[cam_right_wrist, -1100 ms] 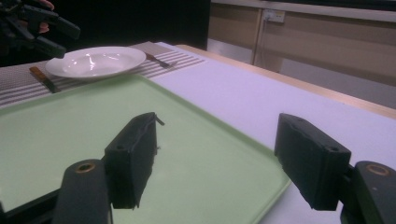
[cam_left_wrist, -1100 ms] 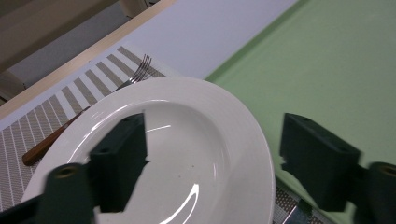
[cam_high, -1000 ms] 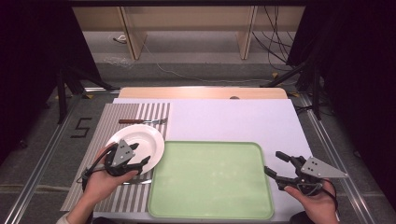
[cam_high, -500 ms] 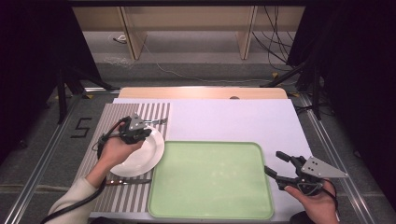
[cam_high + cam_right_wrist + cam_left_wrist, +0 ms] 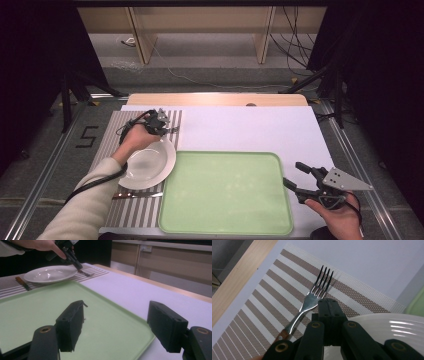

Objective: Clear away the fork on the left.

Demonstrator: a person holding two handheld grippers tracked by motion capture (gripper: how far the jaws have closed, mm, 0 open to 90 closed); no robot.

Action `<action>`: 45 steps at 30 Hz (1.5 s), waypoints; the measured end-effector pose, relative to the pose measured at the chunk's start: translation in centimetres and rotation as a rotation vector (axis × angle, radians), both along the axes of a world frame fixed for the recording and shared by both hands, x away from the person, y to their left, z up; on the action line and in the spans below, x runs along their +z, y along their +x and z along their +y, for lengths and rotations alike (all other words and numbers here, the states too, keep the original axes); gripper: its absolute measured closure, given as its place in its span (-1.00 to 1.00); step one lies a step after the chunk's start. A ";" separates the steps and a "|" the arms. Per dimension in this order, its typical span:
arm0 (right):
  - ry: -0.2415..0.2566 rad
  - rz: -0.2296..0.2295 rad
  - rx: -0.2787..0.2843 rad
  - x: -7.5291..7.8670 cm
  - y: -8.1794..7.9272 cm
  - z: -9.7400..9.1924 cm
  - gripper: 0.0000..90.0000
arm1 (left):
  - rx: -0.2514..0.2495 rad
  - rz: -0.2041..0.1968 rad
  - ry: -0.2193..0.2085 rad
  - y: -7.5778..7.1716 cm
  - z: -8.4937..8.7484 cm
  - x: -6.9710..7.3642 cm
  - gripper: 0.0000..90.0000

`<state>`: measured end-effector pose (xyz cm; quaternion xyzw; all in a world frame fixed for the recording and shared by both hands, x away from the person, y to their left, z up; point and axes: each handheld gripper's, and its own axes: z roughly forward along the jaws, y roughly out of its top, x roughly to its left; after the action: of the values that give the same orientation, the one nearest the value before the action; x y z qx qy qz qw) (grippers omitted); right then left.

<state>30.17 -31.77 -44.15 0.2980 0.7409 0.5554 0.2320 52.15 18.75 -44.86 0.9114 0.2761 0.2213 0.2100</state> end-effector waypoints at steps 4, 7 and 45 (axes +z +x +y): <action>0.005 0.002 0.001 0.0 0.0 0.0 -0.32 | -0.024 0.019 0.042 0.8 -0.5 -0.1 0.99; 0.005 0.003 0.000 0.0 0.0 0.1 -0.32 | -0.019 0.037 0.072 1.3 -0.7 -0.4 0.99; 0.006 0.003 0.002 0.0 0.0 0.1 -0.32 | 0.051 0.122 0.139 3.1 -1.0 -2.2 0.99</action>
<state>30.16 -31.68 -44.17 0.2985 0.7397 0.5577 0.2294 55.23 17.76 -47.07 0.9283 0.2953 0.1892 0.1235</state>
